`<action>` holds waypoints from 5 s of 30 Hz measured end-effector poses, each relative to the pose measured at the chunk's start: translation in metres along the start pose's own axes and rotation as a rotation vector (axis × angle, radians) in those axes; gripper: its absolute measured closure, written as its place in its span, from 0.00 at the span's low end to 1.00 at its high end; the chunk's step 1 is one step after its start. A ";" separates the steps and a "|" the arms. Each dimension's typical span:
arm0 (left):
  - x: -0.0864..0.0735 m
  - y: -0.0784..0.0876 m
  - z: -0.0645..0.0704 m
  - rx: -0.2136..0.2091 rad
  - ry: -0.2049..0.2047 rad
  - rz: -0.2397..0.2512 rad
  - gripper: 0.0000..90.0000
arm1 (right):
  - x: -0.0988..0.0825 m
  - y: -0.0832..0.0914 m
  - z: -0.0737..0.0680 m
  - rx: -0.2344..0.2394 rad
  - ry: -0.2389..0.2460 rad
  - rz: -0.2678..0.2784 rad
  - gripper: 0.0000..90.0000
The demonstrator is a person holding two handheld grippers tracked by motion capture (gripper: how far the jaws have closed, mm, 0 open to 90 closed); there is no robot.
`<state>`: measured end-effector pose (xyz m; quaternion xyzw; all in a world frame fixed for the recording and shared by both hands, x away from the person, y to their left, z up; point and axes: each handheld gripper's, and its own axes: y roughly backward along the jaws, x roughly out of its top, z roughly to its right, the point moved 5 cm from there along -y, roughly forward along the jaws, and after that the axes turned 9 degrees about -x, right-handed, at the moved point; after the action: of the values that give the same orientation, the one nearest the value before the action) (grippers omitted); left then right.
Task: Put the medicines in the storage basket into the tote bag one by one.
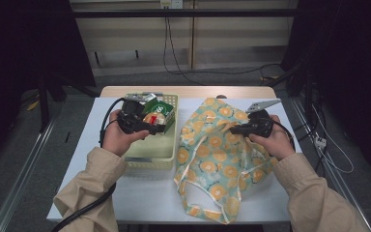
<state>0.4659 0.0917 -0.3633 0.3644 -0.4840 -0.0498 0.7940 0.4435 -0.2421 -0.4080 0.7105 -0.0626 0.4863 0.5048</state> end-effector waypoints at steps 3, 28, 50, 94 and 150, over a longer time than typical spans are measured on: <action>0.006 -0.002 0.018 -0.035 -0.021 0.015 0.23 | 0.001 0.000 -0.001 0.000 0.001 -0.002 1.00; 0.009 -0.064 0.122 -0.272 -0.199 0.016 0.23 | 0.012 -0.005 -0.019 0.021 0.018 -0.001 1.00; -0.013 -0.127 0.144 -0.270 -0.231 -0.062 0.23 | 0.014 -0.001 -0.016 0.019 0.012 0.007 1.00; 0.006 -0.182 0.091 -0.136 -0.140 -0.044 0.23 | 0.013 0.018 -0.014 0.039 -0.002 0.036 1.00; 0.019 -0.049 0.013 -0.034 -0.074 0.008 0.11 | 0.004 0.008 -0.009 0.009 -0.022 0.007 1.00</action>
<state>0.4787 0.0408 -0.3766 0.3470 -0.5138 -0.0683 0.7816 0.4352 -0.2370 -0.3995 0.7179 -0.0684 0.4805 0.4990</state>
